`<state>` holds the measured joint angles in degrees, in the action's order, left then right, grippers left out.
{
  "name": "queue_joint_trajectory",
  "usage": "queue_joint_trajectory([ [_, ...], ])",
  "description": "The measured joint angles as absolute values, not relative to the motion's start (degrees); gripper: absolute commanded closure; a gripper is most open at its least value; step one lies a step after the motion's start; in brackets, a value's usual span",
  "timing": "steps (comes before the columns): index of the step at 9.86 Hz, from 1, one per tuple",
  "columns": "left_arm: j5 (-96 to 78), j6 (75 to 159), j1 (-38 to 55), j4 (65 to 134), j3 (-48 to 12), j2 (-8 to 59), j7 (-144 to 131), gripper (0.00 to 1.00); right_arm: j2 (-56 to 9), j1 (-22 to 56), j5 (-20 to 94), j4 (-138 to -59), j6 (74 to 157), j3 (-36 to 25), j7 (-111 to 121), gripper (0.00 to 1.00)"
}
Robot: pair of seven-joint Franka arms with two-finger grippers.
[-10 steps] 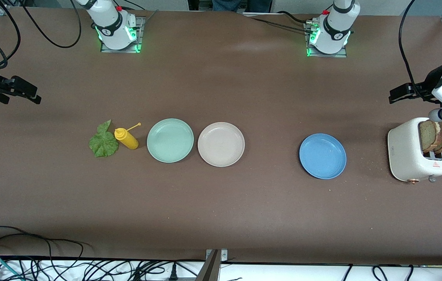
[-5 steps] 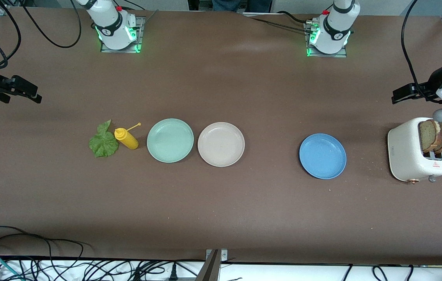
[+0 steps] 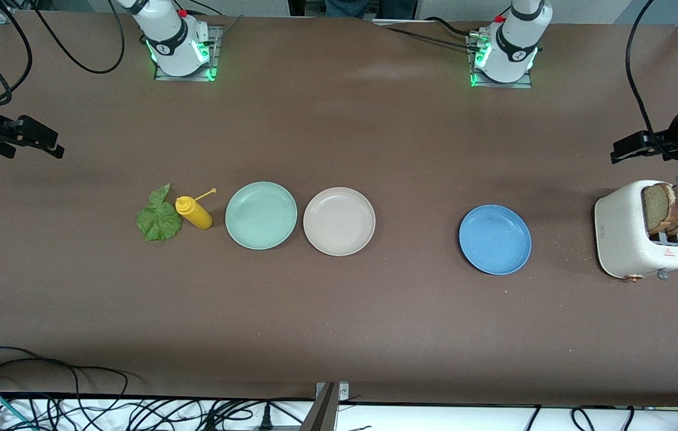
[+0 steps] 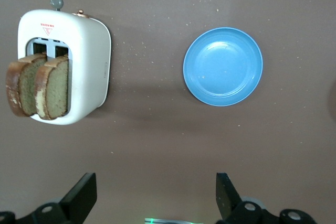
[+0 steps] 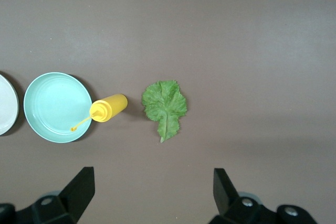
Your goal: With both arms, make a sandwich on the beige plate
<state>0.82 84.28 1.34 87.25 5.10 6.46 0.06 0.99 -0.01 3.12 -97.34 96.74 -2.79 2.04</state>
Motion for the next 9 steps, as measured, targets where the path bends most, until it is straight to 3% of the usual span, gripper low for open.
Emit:
queue_joint_trajectory([
  [9, 2.28, 90.17, -4.34, 87.25, 5.22, 11.38, 6.34, 0.00, 0.99, -0.02, 3.15, -97.35, 96.71, -2.82, 2.04, 0.00],
])
